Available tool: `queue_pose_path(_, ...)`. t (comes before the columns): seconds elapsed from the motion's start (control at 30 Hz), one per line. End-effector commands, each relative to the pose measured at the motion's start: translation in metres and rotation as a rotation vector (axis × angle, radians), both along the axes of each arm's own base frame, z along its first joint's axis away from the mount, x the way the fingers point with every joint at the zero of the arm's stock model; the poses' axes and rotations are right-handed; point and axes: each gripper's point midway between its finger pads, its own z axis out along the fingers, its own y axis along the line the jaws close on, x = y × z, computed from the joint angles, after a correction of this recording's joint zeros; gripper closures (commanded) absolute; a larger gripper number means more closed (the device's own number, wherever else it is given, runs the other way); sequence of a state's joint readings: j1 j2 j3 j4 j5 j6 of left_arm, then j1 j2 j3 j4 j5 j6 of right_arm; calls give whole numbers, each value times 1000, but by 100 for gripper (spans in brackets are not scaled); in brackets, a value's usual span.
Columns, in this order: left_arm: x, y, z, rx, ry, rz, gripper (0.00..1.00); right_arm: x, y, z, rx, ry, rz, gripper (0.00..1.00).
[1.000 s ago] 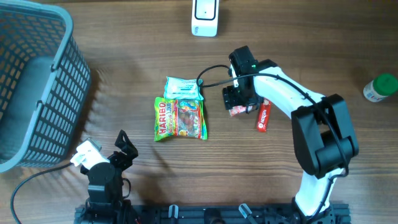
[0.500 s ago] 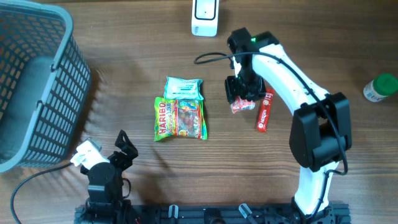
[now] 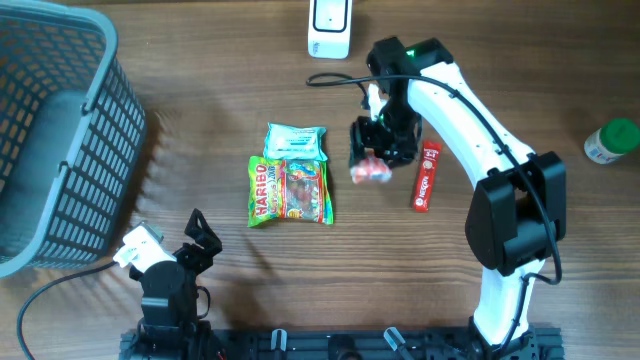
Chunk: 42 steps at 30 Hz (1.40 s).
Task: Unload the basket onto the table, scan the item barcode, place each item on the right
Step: 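Hold the red-white pack up to the white scanner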
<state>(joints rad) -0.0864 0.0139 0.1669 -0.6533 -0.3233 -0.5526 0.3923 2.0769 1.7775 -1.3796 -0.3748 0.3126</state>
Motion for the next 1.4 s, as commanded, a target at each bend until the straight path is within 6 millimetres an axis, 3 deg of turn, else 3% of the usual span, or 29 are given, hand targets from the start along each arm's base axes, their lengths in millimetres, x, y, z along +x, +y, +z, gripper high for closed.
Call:
queue_pose_path(0.0, 0, 1, 1, -6, -7, 5, 0, 34, 27, 4, 84, -133, -38, 36)
queue_pose_path(0.17, 0, 1, 1, -6, -7, 5, 0, 104, 48, 11, 59, -492, -24, 34)
queue_pose_path(0.27, 0, 1, 1, -6, -7, 5, 0, 147, 61, 31, 46, -721, -53, 34)
queue_pose_path(0.3, 0, 1, 1, -6, -7, 5, 0, 159, 68, 38, 59, -790, -53, 30)
queue_pose_path(0.43, 0, 1, 1, -6, -7, 5, 0, 186, 83, 51, 87, -937, -71, 26)
queue_pose_path(0.67, 0, 1, 1, -6, -7, 5, 0, 227, 89, 29, 63, -1077, -99, 27)
queue_pose_path(0.8, 0, 1, 1, -6, -7, 5, 0, 254, 101, 31, 85, -1240, -49, 26)
queue_pose_path(1.07, 0, 1, 1, -6, -7, 5, 0, 296, 87, 55, 45, -1517, -168, 23)
queue_pose_path(1.13, 0, 1, 1, -6, -8, 5, 0, 304, 80, 62, 48, -1564, -207, 18)
queue_pose_path(1.37, 0, 0, 1, -6, -7, 5, 0, 326, 42, 58, 43, -1601, -325, 11)
